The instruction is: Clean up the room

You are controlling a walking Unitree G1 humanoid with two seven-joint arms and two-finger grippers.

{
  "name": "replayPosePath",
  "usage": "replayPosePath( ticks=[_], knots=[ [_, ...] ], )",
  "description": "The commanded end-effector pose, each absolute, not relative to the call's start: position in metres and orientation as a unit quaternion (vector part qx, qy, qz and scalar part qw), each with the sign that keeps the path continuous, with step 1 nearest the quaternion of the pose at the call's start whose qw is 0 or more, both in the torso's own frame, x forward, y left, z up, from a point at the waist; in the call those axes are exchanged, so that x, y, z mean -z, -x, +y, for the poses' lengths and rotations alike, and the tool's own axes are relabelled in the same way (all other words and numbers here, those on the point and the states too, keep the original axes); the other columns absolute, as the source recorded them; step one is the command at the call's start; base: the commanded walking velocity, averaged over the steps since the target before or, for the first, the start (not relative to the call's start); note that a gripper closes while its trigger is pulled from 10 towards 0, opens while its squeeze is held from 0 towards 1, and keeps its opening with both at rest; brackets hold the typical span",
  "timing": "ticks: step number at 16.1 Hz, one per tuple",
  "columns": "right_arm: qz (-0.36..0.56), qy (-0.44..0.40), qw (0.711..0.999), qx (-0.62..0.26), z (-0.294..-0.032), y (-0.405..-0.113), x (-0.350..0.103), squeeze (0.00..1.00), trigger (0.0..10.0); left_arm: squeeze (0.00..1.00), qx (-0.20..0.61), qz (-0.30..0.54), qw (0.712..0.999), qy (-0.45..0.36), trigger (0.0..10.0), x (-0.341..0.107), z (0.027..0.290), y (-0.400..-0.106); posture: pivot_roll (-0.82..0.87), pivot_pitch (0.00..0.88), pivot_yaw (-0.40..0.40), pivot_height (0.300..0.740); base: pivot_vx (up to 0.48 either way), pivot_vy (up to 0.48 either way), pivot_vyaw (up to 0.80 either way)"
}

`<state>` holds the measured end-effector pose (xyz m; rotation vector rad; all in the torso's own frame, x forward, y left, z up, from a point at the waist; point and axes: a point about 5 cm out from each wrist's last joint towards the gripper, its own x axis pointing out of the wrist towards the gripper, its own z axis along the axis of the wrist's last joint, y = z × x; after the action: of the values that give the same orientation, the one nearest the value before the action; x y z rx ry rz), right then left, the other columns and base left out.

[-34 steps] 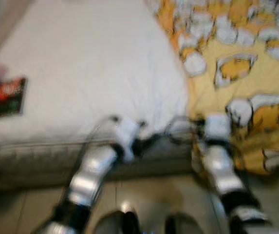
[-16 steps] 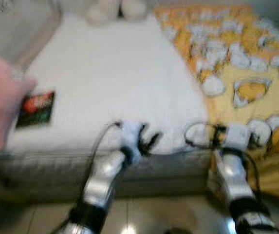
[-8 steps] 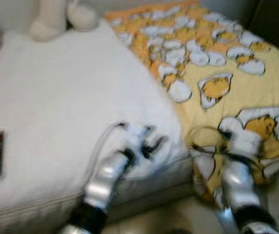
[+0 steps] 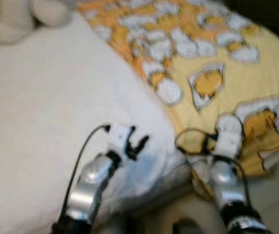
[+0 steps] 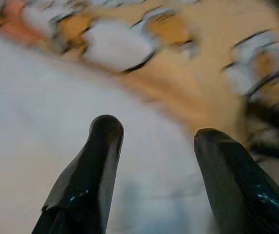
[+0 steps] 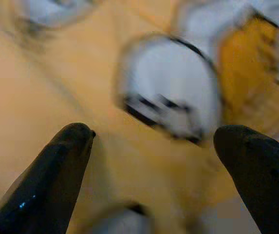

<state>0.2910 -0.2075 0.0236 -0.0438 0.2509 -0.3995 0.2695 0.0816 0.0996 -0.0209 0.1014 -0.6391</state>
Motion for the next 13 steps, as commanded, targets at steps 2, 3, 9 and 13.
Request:
replayPosePath(
  ticks=[2, 3, 9, 13],
  knots=[
    [0.159, 0.002, 0.969, 0.188, -0.19, -0.29, -0.012, 0.0, 10.0, 0.0, 0.292, 0.061, 0.954, -0.005, 10.0, -0.109, 0.114, -0.25, 0.17, 0.338, 0.132, 0.74, 0.0, 0.0, 0.0],
    [0.159, 0.002, 0.969, 0.188, -0.19, -0.29, -0.012, 0.0, 10.0, 0.0, 0.292, 0.061, 0.954, -0.005, 10.0, -0.109, 0.114, -0.25, 0.17, 0.338, 0.132, 0.74, 0.0, 0.0, 0.0],
    [0.182, -0.001, 0.974, 0.133, -0.179, -0.296, -0.008, 0.0, 10.0, 0.0, 0.258, 0.052, 0.964, -0.034, 10.0, -0.145, 0.137, -0.211, 0.24, 0.417, 0.147, 0.74, 0.0, 0.0, 0.0],
    [0.164, 0.056, 0.975, 0.14, -0.197, -0.305, -0.02, 0.0, 10.0, 0.0, 0.256, 0.086, 0.962, -0.026, 10.0, -0.141, 0.137, -0.198, 0.23, 0.427, 0.135, 0.74, 0.0, 0.0, 0.0]
  ],
)
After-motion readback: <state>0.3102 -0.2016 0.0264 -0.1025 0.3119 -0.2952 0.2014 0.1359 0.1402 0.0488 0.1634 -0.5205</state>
